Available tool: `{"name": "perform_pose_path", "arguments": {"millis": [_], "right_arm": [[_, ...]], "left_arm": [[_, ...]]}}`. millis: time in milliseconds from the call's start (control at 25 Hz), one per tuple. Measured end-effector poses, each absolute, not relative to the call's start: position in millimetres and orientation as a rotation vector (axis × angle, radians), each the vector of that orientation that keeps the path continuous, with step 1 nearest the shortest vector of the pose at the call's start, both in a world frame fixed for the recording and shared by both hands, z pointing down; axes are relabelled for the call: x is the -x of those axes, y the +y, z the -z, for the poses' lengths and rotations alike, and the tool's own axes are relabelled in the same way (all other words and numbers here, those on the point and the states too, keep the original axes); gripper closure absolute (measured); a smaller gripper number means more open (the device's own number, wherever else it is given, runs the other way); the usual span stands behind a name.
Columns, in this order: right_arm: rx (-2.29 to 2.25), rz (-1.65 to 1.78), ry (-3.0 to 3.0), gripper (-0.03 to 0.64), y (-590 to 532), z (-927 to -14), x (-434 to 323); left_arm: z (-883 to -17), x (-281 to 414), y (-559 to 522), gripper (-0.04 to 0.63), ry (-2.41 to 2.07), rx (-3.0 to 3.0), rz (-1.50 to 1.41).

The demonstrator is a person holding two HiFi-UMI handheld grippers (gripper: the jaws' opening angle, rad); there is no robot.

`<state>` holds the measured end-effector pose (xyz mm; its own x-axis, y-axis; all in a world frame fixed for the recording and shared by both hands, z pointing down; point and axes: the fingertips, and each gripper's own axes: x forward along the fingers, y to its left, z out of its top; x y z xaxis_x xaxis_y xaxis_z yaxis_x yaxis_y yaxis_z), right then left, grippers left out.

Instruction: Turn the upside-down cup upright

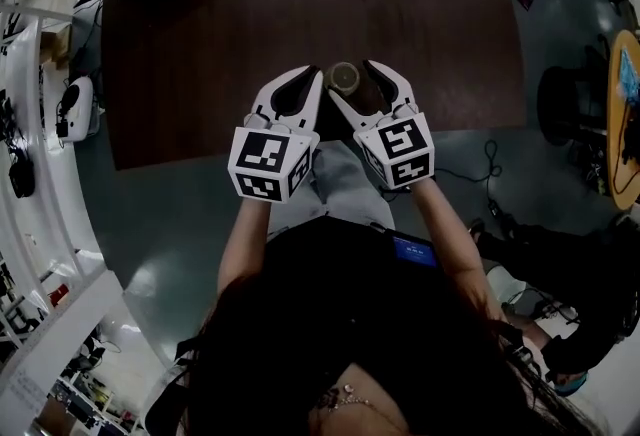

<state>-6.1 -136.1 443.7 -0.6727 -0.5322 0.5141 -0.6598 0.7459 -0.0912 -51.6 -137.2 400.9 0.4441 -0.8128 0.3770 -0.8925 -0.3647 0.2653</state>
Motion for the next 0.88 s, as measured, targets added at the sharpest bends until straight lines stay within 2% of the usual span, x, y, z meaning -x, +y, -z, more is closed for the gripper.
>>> {"name": "perform_pose_path", "arguments": {"millis": [320, 880], "right_arm": [[-0.848, -0.355, -2.299, 0.276, -141.1, -511.3, 8.0], [-0.895, -0.458, -2.193, 0.273, -141.4, -565.0, 16.6]], "left_arm": [[-431.2, 55.4, -139.0, 0.580, -1.391, -2.212, -0.267], [-458.5, 81.8, -136.5, 0.580, -1.363, -2.143, -0.302]]}}
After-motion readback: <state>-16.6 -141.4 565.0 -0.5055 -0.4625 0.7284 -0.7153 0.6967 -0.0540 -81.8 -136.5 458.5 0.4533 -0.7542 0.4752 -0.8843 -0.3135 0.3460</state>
